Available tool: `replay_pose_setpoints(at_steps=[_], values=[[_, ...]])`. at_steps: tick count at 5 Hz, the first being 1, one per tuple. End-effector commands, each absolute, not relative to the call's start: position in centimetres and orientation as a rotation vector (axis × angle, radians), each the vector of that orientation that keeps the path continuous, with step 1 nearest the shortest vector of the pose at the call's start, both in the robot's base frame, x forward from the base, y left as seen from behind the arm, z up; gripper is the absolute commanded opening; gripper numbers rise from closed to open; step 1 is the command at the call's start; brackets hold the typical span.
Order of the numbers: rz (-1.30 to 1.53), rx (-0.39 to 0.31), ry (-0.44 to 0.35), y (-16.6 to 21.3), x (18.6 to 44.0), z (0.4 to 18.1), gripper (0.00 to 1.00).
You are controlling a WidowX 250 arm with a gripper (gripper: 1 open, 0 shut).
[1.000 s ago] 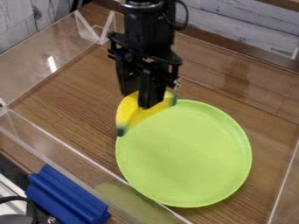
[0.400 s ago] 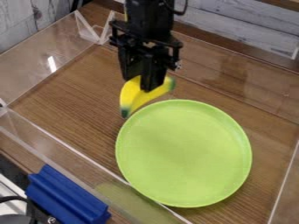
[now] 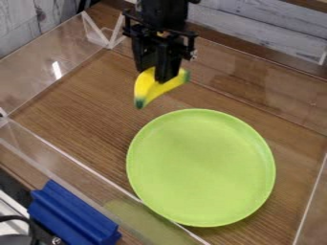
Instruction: Remove the banana from inside the green plate and put it on the table
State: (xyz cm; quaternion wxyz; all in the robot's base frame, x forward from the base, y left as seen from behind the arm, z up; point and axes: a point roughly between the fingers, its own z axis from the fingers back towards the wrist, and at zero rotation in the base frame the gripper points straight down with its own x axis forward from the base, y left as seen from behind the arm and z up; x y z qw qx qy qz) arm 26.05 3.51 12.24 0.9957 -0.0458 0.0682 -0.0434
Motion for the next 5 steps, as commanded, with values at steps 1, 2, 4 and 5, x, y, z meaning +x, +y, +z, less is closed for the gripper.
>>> replay_pose_setpoints(at_steps=[1,2,4,5], values=[[-0.084,-0.073,0.071,4.9,28.2,13.2,0.00],[-0.086,-0.064,0.057,5.9,29.6,13.0,0.00],[-0.070,-0.042,0.046,7.8,31.9,12.1,0.00],[-0.058,-0.034,0.047,8.5,32.9,11.3,0.00]])
